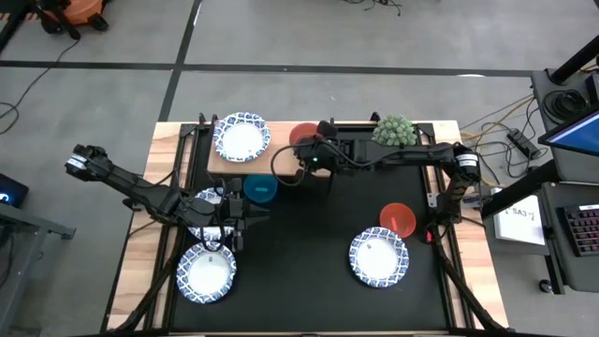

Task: Place and stack bowls onto a shelf
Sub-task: Stack the white bowl on top of the other white bowl on the shelf

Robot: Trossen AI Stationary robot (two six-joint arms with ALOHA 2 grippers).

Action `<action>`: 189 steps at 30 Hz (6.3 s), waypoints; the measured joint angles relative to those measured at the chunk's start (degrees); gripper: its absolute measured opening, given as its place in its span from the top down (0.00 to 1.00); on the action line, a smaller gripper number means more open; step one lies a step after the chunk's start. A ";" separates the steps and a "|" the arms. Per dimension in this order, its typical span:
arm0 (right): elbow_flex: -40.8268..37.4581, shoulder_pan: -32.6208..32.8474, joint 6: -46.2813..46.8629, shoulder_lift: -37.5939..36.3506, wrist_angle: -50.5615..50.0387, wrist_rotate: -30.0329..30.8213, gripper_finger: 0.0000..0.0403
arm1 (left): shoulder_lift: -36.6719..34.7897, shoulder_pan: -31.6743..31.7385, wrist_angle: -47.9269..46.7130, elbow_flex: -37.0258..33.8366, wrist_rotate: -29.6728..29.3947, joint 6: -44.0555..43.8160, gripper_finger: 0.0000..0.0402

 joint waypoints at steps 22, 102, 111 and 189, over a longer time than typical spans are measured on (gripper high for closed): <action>1.08 4.53 0.58 -3.52 -1.90 -0.17 0.69 | 0.00 0.00 -2.15 -0.04 0.02 -3.78 0.86; -45.09 19.41 -3.73 -33.62 37.85 -9.03 0.79 | 9.19 -7.82 -49.29 -0.04 21.42 -82.82 0.79; -45.09 19.41 -3.73 -33.62 37.73 -9.03 0.79 | 9.51 -7.76 -49.22 -0.04 17.48 -84.08 0.61; -45.83 19.26 -3.88 -33.60 37.27 -9.03 0.79 | 20.06 -10.19 -66.94 41.72 7.98 -21.41 1.00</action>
